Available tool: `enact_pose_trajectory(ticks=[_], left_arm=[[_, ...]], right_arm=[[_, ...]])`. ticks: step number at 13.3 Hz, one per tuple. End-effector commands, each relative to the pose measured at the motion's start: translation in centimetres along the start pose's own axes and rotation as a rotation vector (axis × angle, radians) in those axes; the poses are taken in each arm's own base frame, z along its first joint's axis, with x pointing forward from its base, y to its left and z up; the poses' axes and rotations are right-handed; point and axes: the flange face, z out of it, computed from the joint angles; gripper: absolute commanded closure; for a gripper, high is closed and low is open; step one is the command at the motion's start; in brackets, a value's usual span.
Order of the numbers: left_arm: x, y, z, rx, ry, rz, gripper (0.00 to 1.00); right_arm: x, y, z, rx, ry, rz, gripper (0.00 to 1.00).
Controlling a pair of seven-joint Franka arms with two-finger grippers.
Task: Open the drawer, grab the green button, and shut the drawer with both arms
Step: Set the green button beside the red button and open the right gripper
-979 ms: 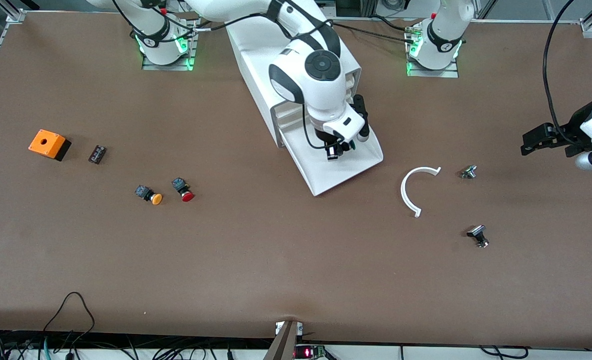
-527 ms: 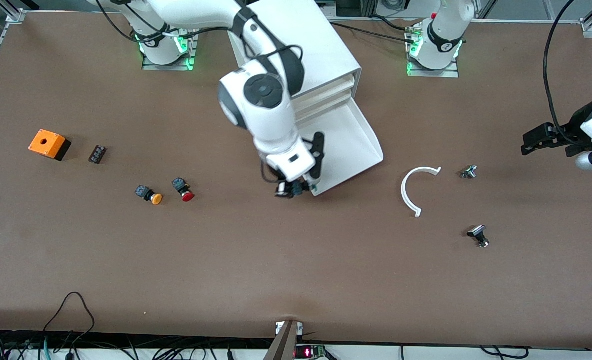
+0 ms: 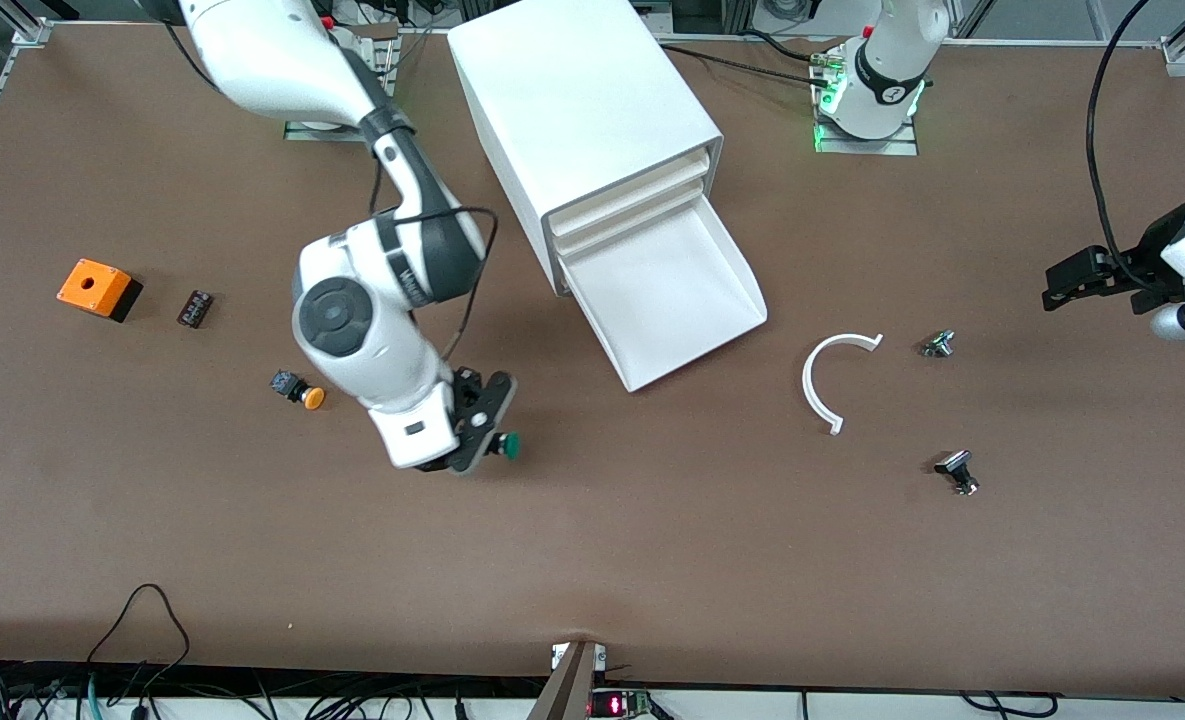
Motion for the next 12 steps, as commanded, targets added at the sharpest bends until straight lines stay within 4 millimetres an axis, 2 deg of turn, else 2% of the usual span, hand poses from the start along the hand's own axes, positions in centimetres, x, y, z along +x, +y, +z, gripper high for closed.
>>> enact_pose_trajectory(ticks=[1,5,7,10,11,12], left_arm=[[0.1,0.0,-0.2,-0.017,-0.005,-0.006,0.0],[0.2,-0.3,0.4,-0.013,-0.027,-0.004,0.0],[0.3,-0.4,0.5,-0.013,-0.028,-0.005,0.0],[0.3,-0.4,0.4,-0.011,-0.025,-0.001,0.0],[0.4,-0.3,0.4,-0.01,-0.024,0.002,0.0],[0.5,0.0,0.5,-0.01,-0.022,0.007,0.0]], right_arm=[[-3.9,0.7,0.6,0.066,-0.015,0.082,0.71],[-9.0,0.6,5.9,0.089,-0.088,0.185,0.71],[-10.8,-0.4,8.4,0.105,-0.121,0.221,0.71],[-12.8,-2.5,12.5,0.071,-0.102,0.243,0.71],[-12.9,-3.8,13.7,0.065,-0.085,0.236,0.71],[-12.9,-4.3,14.0,0.063,-0.08,0.232,0.67]])
